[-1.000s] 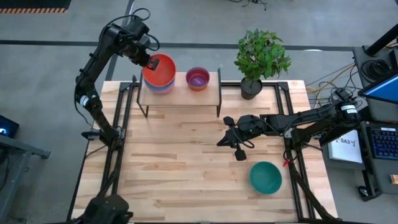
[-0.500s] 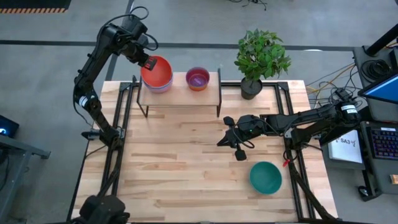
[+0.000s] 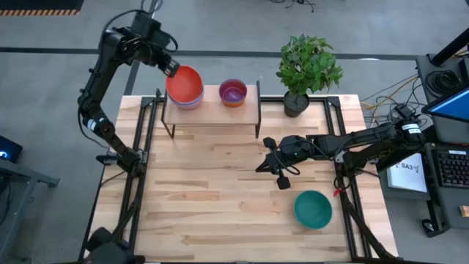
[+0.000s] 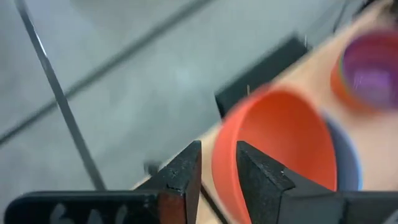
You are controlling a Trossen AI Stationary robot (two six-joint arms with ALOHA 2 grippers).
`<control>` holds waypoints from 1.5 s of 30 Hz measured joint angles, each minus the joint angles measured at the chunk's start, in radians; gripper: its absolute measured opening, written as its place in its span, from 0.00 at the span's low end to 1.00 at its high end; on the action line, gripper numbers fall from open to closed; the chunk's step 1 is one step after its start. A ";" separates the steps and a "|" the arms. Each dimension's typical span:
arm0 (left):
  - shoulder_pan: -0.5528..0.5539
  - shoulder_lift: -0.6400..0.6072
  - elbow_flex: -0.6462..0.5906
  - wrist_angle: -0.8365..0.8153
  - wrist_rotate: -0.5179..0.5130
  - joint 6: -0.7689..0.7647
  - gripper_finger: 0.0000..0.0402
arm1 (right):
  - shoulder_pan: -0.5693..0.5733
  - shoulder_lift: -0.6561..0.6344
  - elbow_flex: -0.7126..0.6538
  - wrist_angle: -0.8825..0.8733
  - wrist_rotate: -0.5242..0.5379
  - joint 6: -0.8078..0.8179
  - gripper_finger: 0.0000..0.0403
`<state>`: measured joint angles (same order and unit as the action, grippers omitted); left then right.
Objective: Place and stack bowls onto a shelf
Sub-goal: Stack the big orange bowl on top of the big blue bowl on the shelf
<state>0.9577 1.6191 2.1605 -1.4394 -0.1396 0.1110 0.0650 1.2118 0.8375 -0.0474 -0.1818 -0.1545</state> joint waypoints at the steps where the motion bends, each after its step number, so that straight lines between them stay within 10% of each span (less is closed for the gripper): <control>1: 0.000 -0.012 -0.008 0.043 0.000 -0.001 0.20 | 0.000 0.000 0.000 0.001 0.000 -0.001 0.02; 9: 0.001 -0.072 -0.166 0.262 -0.013 -0.014 0.13 | 0.000 0.000 0.000 0.001 0.000 -0.003 0.02; 28: -0.001 -0.530 -1.007 0.909 -0.018 -0.026 0.00 | 0.000 0.000 0.000 0.006 0.002 -0.020 0.02; 45: 0.000 -0.511 -1.076 0.898 -0.078 -0.139 0.00 | 0.000 0.000 0.000 0.013 0.003 -0.012 0.02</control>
<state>0.9573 1.1084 1.0846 -0.5413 -0.2175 -0.0276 0.0650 1.2114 0.8379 -0.0349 -0.1787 -0.1665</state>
